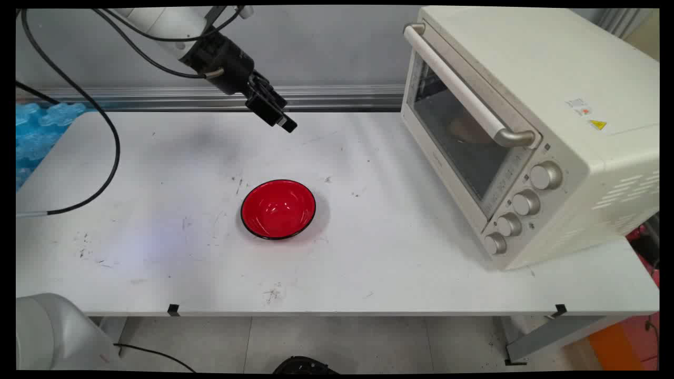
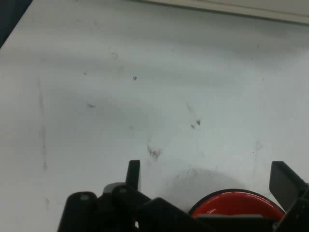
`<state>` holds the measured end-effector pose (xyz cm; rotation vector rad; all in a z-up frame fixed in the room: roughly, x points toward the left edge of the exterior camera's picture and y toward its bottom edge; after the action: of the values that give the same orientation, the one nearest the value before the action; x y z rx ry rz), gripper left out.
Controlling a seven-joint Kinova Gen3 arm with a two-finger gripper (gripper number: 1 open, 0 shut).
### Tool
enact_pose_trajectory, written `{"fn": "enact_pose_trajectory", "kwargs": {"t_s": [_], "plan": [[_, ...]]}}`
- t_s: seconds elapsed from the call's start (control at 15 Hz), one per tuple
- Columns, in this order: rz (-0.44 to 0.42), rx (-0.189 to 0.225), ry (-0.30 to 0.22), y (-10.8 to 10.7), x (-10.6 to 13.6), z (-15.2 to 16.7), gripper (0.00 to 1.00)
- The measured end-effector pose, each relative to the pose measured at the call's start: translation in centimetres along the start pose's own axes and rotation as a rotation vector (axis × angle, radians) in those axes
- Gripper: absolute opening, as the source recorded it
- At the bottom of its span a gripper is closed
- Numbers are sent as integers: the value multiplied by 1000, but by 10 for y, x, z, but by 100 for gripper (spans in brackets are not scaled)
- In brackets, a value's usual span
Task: Open the oven
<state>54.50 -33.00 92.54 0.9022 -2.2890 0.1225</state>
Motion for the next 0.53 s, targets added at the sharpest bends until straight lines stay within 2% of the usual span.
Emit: {"fn": "enact_pose_trajectory", "kwargs": {"t_s": [0.27, 0.33, 0.53], "plan": [[13, -6, 4, 0, 8, 1, 100], [17, -7, 7, 0, 11, 2, 0], [25, -12, 14, 1, 18, 4, 0]]}}
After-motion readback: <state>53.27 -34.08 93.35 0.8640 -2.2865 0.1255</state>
